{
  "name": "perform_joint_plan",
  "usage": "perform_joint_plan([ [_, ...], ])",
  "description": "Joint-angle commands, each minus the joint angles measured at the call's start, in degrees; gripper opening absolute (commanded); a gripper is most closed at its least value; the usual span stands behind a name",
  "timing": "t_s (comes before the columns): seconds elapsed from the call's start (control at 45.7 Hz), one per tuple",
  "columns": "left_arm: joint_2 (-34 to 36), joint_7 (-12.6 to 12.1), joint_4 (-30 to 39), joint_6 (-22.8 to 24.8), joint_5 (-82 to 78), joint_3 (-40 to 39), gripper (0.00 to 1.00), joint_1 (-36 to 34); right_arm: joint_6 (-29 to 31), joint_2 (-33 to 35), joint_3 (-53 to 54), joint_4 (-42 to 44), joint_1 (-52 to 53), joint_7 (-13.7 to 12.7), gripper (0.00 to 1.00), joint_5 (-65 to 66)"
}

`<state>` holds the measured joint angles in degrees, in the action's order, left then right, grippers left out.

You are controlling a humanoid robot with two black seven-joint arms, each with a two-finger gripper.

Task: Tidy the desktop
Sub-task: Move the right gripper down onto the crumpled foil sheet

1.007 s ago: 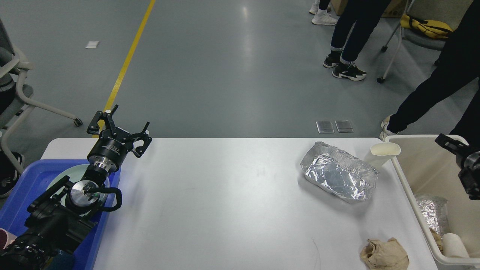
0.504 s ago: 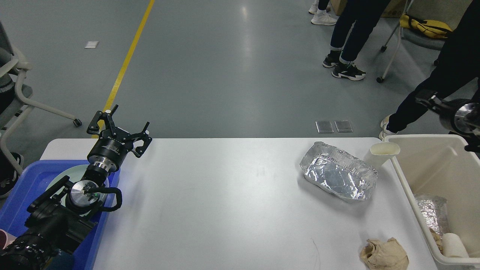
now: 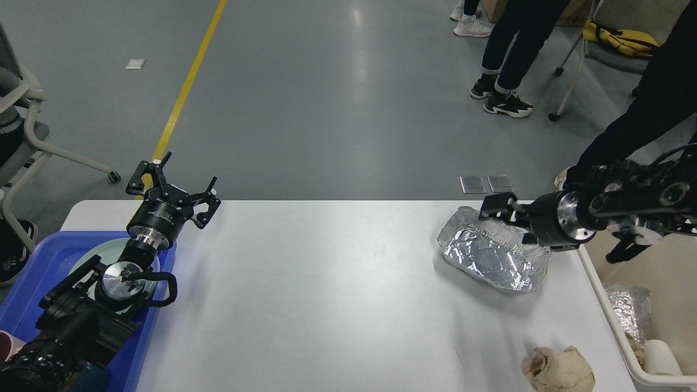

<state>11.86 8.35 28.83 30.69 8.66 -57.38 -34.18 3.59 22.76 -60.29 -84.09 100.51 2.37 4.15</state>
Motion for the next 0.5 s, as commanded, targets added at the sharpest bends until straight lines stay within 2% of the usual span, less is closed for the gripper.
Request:
perform_joint_plan([
  [0.0,0.0,0.0,0.0,-0.1,-0.05,0.08,0.96,0.07,-0.16,-6.4,-1.76,-0.28,0.21,-0.08,1.0,0.07],
  [0.263,0.0,0.0,0.0,-0.1,0.04,0.08,0.96,0.07,-1.4,-18.53,-1.68,1.65,1.97,-0.08,1.0,-0.46],
  [0.482,0.0,0.0,0.0,-0.1,0.04,0.08,0.96,0.07,-1.48,-18.9,-0.97,2.71,3.02,-0.08,1.0,-0.55],
])
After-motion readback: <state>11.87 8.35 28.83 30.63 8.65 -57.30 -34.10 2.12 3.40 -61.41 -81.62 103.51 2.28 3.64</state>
